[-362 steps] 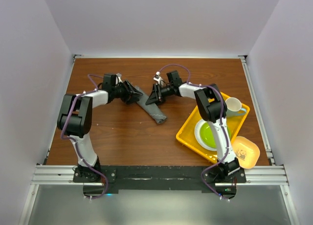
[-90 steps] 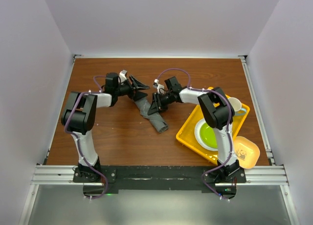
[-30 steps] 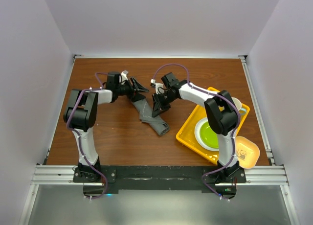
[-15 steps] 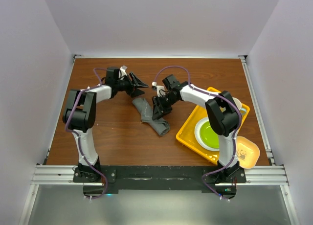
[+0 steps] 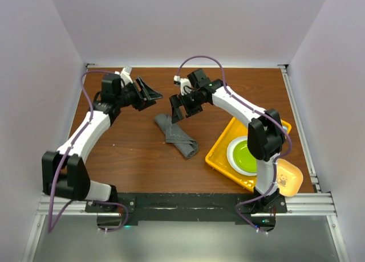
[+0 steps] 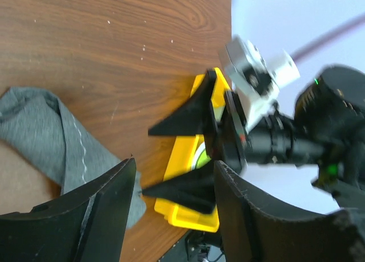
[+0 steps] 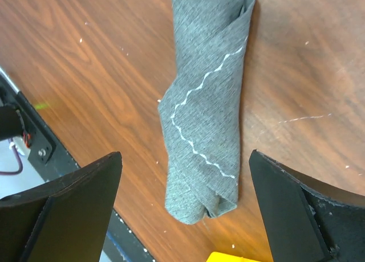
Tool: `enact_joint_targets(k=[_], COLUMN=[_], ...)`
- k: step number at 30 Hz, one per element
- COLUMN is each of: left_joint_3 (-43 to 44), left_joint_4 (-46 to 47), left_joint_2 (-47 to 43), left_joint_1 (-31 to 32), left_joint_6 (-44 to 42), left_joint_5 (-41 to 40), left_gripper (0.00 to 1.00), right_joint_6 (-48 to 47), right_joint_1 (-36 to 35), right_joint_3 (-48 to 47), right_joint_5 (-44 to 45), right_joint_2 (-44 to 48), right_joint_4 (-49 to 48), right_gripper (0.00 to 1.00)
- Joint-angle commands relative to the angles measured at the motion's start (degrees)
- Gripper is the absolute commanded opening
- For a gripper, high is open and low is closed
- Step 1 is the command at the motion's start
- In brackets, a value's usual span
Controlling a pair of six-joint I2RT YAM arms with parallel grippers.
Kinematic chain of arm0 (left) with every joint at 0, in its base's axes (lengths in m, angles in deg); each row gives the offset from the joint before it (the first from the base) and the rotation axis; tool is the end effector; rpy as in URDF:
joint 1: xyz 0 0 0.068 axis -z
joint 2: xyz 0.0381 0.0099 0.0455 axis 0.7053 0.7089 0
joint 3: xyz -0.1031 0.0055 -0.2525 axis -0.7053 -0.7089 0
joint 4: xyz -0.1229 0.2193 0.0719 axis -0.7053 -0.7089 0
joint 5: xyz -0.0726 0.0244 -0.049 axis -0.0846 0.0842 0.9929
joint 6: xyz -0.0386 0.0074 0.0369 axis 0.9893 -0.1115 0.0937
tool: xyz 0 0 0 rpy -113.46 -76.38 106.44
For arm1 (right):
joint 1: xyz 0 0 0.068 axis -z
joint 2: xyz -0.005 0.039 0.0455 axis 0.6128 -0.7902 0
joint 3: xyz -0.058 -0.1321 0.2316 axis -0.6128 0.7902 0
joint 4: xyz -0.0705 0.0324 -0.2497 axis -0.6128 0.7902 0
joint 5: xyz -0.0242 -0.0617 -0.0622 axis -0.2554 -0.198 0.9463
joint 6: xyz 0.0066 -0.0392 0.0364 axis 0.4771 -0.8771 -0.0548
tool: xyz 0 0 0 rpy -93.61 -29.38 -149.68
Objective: Fold the napkin, place the utensils inside, and roll it up
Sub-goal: Roll the napkin with the utensil
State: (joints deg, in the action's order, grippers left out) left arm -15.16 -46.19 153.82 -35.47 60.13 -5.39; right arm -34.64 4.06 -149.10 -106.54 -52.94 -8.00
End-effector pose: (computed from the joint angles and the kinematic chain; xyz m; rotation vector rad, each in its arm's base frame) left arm 0.3128 -0.0713 0.3003 -0.4334 2.1775 -1.2194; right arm 0.3556 0.2563 0.2566 -0.7792 2.5231 0.8504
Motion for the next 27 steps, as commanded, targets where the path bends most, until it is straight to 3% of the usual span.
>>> enact_joint_targets(k=[1,10,18,27], left_joint_3=[-2.8,-2.8,0.3,1.0], left_joint_4=[-6.0,-12.7,-18.5,-18.4], left_joint_2=[-6.4,-13.5,-13.9,-12.3], left_joint_1=[-0.5,-0.9,-1.0,-1.2], left_joint_6=[-0.8,-0.1,-2.0,-2.4], left_joint_5=[-2.5,0.6,2.5,4.5], left_gripper=[0.62,0.63,0.63,0.63], right_joint_6=[-2.1,-5.3,-5.7,-4.3], right_joint_1=[0.0,0.2,1.5,1.8], right_joint_3=[-1.9,-0.4,0.1,3.8], right_joint_5=[0.8,-5.8,-11.7,-18.3], right_joint_2=[-1.9,-6.5,-9.7,-11.8], right_joint_4=[-0.4,-6.9,-9.7,-13.7], right_gripper=[0.98,0.98,0.98,0.98])
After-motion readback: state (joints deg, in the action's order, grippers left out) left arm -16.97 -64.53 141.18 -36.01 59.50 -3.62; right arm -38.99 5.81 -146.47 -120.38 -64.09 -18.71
